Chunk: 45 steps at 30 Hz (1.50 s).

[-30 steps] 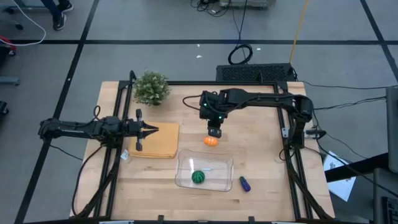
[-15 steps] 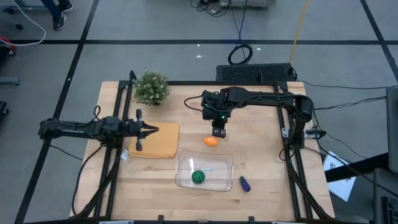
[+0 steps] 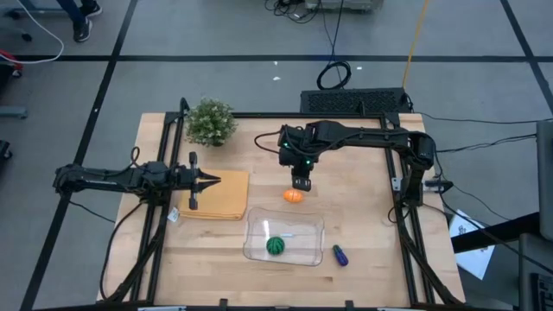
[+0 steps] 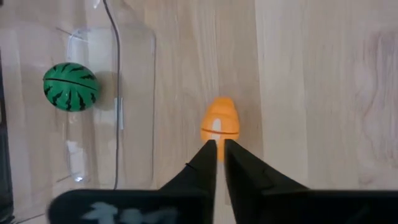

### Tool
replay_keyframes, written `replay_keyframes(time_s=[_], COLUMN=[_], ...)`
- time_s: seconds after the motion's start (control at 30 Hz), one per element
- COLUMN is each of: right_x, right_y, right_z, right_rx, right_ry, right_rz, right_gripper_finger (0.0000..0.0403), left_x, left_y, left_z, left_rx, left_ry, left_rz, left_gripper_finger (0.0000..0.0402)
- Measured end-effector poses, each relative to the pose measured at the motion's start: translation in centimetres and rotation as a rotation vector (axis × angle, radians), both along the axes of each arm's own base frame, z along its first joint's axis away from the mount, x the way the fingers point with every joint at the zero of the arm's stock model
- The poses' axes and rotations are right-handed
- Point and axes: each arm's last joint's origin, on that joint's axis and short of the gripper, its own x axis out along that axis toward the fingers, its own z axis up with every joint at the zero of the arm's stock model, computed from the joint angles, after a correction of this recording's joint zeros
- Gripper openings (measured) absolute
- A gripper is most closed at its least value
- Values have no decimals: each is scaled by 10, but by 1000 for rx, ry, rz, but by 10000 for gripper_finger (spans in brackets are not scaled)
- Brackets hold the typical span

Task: Pick and placing Produce into tupperware
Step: Put the light orange croissant into the transparent bin

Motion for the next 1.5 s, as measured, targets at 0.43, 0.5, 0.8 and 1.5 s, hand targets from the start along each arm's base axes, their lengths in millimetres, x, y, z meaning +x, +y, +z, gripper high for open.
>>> replay_keyframes(time_s=[0.43, 0.5, 0.8, 1.5], right_x=[1, 2, 13, 21], right_y=[6, 5, 8, 14], right_z=[0, -1, -25, -37], right_rx=[-8, -6, 8, 7], right_ry=[-3, 0, 64, 61], right_rz=[25, 19, 20, 37], right_gripper_finger=[172, 183, 200, 264], left_x=[0, 0, 0, 0], left_y=[0, 0, 0, 0], left_z=[-1, -1, -1, -3], left_rx=[0, 0, -1, -7], left_ry=[14, 13, 13, 27], left_rz=[0, 0, 0, 1], left_gripper_finger=[33, 33, 33, 33])
